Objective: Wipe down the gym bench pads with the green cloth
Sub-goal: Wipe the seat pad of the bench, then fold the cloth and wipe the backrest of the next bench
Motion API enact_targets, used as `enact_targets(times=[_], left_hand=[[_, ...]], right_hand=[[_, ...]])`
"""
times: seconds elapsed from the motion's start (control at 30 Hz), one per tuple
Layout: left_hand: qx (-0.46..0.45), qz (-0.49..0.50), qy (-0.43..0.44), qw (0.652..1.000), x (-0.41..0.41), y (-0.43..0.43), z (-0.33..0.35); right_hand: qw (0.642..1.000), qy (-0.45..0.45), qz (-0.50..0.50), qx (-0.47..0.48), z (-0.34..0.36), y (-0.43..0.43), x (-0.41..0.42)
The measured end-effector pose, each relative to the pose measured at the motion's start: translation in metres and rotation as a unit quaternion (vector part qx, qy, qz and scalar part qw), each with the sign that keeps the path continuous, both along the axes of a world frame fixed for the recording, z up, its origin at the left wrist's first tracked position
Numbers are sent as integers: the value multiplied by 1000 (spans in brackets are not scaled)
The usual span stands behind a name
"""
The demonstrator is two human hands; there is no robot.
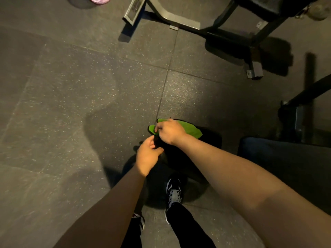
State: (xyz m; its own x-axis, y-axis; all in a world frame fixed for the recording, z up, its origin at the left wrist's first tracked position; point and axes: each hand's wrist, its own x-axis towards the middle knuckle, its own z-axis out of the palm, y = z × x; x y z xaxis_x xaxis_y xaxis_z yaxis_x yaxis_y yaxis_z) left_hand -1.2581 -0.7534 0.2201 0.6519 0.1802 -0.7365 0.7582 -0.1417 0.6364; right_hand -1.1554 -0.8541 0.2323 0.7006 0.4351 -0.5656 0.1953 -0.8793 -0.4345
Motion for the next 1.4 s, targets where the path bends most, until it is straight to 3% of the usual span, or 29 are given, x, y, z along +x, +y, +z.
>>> enact_targets(times=[0.07, 0.13, 0.23, 0.33, 0.43, 0.6, 0.83, 1.07, 1.23, 1.4], left_hand=[[-23, 24, 11, 999, -4, 7, 9], [-29, 16, 17, 999, -7, 12, 16], [-51, 2, 17, 999, -17, 38, 54], [-77, 6, -16, 997, -22, 72, 108], [-77, 12, -30, 996, -24, 106, 173], [-68, 6, -115, 991, -33, 162, 270], [5, -60, -166, 984, -1, 227, 367], [117, -131, -200, 964, 73, 273, 405], [138, -94, -190, 968, 163, 316, 423], [152, -87, -230, 957, 243, 329, 436]], right_hand=[[1000, -8, 12, -28, 8, 3, -16], [998, 42, -33, -24, 18, 5, -31], [965, 138, -216, 62, 62, 28, -50], [912, 129, -349, 173, 121, 60, -59], [902, 85, -359, 225, 194, 105, -62], [840, 70, -422, 334, 304, 170, -62], [848, 14, -406, 342, 405, 220, -46], [842, -15, -401, 362, 420, 255, 13], [822, -48, -420, 382, 416, 287, 103], [828, -92, -419, 360, 428, 284, 169]])
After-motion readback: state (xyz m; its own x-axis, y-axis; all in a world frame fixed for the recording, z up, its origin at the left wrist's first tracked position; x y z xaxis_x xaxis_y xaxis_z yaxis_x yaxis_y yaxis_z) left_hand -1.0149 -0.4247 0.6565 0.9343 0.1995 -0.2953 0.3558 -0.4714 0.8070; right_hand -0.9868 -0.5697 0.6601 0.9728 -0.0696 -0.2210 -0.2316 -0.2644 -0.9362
